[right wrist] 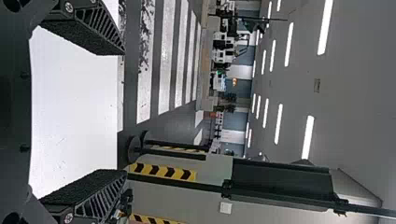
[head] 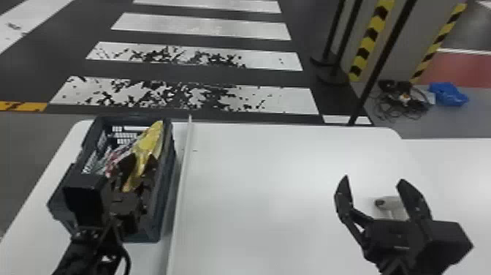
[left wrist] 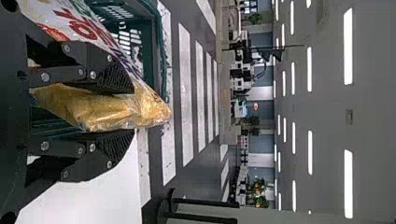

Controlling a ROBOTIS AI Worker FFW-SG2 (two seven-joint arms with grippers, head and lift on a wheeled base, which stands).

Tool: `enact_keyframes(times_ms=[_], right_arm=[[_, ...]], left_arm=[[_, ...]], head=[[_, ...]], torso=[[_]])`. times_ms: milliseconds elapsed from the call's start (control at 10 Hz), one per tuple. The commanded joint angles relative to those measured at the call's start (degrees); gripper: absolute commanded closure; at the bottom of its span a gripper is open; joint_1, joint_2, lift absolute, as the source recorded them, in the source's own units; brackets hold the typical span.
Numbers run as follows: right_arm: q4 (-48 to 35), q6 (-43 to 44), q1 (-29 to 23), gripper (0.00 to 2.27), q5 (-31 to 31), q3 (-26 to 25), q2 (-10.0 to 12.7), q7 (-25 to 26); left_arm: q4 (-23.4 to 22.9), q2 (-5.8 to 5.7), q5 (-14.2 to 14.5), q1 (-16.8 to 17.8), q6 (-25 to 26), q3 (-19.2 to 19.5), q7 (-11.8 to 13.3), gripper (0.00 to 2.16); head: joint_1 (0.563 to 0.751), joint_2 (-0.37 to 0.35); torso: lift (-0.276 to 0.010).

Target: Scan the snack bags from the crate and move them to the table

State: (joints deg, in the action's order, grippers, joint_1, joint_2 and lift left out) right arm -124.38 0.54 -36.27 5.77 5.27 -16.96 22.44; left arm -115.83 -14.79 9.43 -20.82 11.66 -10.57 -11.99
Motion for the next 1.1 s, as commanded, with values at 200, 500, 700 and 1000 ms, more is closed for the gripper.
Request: enact_keyframes(times_ms=[200, 500, 700, 1000], right_arm=[[-0.6, 0.9, -0.7, 0.09, 0.0, -0.3, -0.1, 0.2], [-0.9, 1.1, -1.0, 0.09, 0.0, -0.3, -0.1, 0.0], [-1.4, 1.1, -1.3, 0.09, 0.0, -0.2, -0.1, 0.0], [-1.8, 1.1, -1.6, 0.09, 0.0, -0.1, -0.1, 0.0]], left_arm=[[-0.4, 0.37, -2.4, -0.3, -0.6, -0.9, -1.9, 1.83], [-4.2, -0.33, -7.8, -1.2, -0.6, -3.0, -6.4, 1.83], [-7.2, -1.21, -8.9, -2.1, -0.4, -3.0, -8.5, 1.83], [-12.7, -2.97, -13.6, -3.9, 1.1, -4.3, -10.6, 1.82]], head=[[0.695, -0.093], [0.695, -0.094], [0.695, -0.095], [0.695, -0.086]], torso=[[-0.095], [-0.095], [-0.095], [-0.095]])
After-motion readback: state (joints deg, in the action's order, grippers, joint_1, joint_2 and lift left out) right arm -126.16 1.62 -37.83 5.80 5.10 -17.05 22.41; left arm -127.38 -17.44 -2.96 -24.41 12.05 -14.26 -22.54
